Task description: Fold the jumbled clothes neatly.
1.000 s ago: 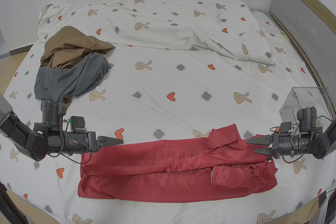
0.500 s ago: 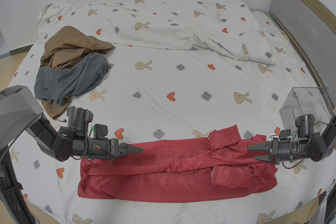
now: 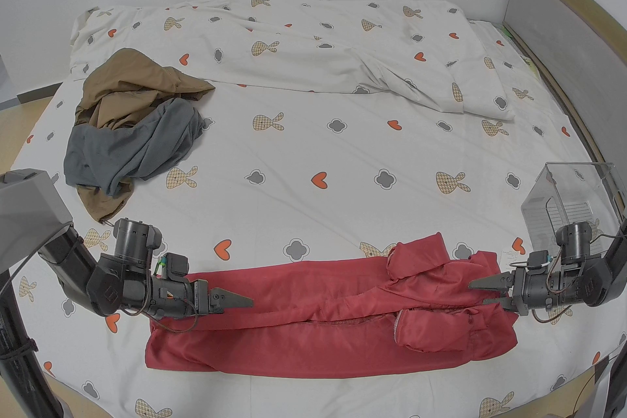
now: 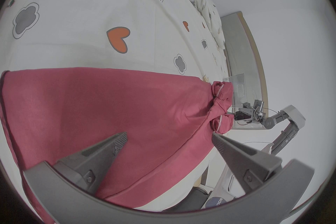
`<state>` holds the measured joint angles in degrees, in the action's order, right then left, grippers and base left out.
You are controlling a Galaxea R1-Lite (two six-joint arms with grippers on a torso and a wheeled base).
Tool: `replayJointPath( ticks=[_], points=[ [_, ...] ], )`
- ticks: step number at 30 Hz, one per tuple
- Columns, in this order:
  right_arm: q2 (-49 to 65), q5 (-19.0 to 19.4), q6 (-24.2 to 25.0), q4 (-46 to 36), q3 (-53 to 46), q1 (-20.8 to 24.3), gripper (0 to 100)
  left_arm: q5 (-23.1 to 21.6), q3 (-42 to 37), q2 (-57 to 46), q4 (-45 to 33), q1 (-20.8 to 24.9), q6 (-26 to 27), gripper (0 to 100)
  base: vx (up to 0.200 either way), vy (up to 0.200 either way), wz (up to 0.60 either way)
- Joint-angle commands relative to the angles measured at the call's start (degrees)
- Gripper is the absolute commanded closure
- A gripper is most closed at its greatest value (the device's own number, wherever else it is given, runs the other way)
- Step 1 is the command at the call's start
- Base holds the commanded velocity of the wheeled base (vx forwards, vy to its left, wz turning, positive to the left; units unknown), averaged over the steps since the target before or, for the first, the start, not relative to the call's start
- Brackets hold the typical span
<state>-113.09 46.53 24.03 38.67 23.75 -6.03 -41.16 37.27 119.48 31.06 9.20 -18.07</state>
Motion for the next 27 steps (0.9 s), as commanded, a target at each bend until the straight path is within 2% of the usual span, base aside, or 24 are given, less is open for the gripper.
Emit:
replayJointPath(
  ticks=[1,2,4,5,6,12,14,16,18,19,21,24,25,27],
  points=[
    [8.50,0.14,1.28,-0.44,1.92,0.06,0,-0.07,0.00,-2.23,0.05,-0.15,-0.04,0,0.000,0.000,0.00],
    [13.86,0.05,4.10,-0.52,3.06,0.41,0,-0.07,0.35,-3.55,0.14,-0.15,-0.21,0,0.000,0.000,0.00],
    [14.48,0.05,4.62,-0.52,3.32,0.41,0,-0.07,0.44,-3.82,0.05,-0.15,-0.30,0,0.000,0.000,0.00],
    [17.47,-0.13,8.05,-0.61,5.26,0.06,0,-0.07,1.32,-5.13,-0.30,-0.15,-0.48,0,0.000,0.000,0.00],
    [18.17,-0.21,8.58,-0.61,5.96,-0.29,0,-0.07,1.58,-5.84,-0.30,-0.15,-0.65,0,0.000,0.000,0.00],
    [14.39,-0.21,8.23,-0.52,7.54,-6.18,0,-0.07,4.13,-8.21,-0.12,-0.06,-3.91,0,0.000,0.000,0.00],
    [12.72,-0.21,7.53,-0.52,7.54,-6.62,0,-0.07,4.66,-8.21,-0.12,-0.06,-4.08,0,0.000,0.000,0.00],
    [8.15,-0.21,3.83,-0.35,7.63,-7.94,0,-0.07,6.06,-7.86,-0.21,0.02,-4.17,0,0.000,0.000,0.00],
    [8.15,-0.21,3.83,-0.35,7.63,-7.94,0,-0.07,6.06,-7.86,-0.21,0.02,-4.17,0,0.000,0.000,0.00],
    [4.11,-0.30,2.08,-0.08,8.95,-7.24,0,-0.07,6.85,-7.33,-0.21,0.55,-4.17,0,0.000,0.000,0.00],
    [2.97,-0.13,2.16,-0.08,10.00,-6.80,0,-0.07,7.21,-6.89,-0.21,0.64,-4.17,0,0.000,0.000,0.00],
    [-0.55,-0.30,3.57,-0.44,15.98,-0.65,0,-0.07,8.79,-4.34,-0.21,1.34,-5.05,0,0.000,0.000,0.00],
    [-0.64,-0.39,3.66,-0.44,16.16,-0.38,0,-0.07,8.79,-4.26,-0.21,1.34,-5.05,0,0.000,0.000,0.00],
    [-1.87,-0.39,7.96,-0.52,19.58,5.07,0,-0.07,9.05,-2.94,-0.21,1.34,-5.40,0,0.000,0.000,0.00]
  ],
)
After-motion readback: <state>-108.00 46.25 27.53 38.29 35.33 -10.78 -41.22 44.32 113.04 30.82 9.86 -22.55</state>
